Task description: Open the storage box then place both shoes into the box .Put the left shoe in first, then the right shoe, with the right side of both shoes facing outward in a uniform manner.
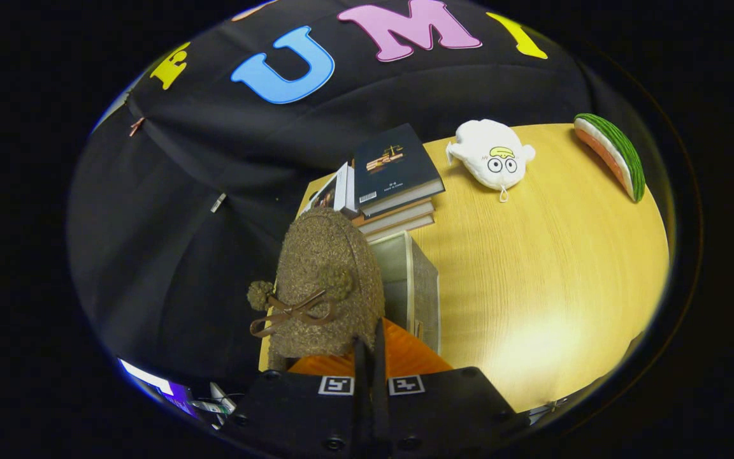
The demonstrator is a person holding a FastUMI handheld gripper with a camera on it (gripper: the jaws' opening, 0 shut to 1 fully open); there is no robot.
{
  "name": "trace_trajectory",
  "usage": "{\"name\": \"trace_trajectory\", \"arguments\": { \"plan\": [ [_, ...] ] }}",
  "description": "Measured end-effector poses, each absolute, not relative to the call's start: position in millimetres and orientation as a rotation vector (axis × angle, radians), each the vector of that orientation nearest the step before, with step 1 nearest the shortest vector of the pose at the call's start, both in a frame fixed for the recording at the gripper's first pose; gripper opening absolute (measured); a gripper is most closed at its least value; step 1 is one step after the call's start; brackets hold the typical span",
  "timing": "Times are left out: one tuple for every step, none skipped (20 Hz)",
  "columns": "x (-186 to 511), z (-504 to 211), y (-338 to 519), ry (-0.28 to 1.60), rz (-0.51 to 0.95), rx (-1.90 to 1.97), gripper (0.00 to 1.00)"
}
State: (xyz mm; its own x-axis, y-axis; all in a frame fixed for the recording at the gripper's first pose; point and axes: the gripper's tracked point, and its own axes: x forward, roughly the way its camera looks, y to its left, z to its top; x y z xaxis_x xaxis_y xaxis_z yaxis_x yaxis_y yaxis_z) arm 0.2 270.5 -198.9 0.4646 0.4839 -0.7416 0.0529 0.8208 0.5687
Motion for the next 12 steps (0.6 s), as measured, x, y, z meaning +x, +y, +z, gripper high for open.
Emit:
{"name": "trace_trajectory", "arguments": {
  "plan": [
    [-1.6, -201.5, 273.9, 1.074, 0.277, 0.566, 0.05],
    [-2.8, -205.7, 276.3, 1.08, 0.27, 0.559, 0.05],
    [-3.2, -211.1, 277.6, 1.085, 0.264, 0.552, 0.06],
    [-4.3, -216.3, 278.4, 1.095, 0.254, 0.547, 0.06],
    [-6.3, -220.1, 279.5, 1.106, 0.245, 0.548, 0.06],
    [-6.5, -223.4, 280.4, 1.109, 0.237, 0.55, 0.06],
    [-8.4, -225.9, 280.1, 1.11, 0.229, 0.545, 0.06],
    [-9.0, -230.6, 280.3, 1.112, 0.223, 0.538, 0.07],
    [-9.2, -233.7, 280.6, 1.117, 0.218, 0.533, 0.07],
    [-9.7, -234.7, 283.7, 1.122, 0.219, 0.549, 0.09],
    [-7.7, -234.0, 288.1, 1.123, 0.221, 0.568, 0.09],
    [-8.9, -233.5, 290.1, 1.132, 0.222, 0.571, 0.13]
  ]
}}
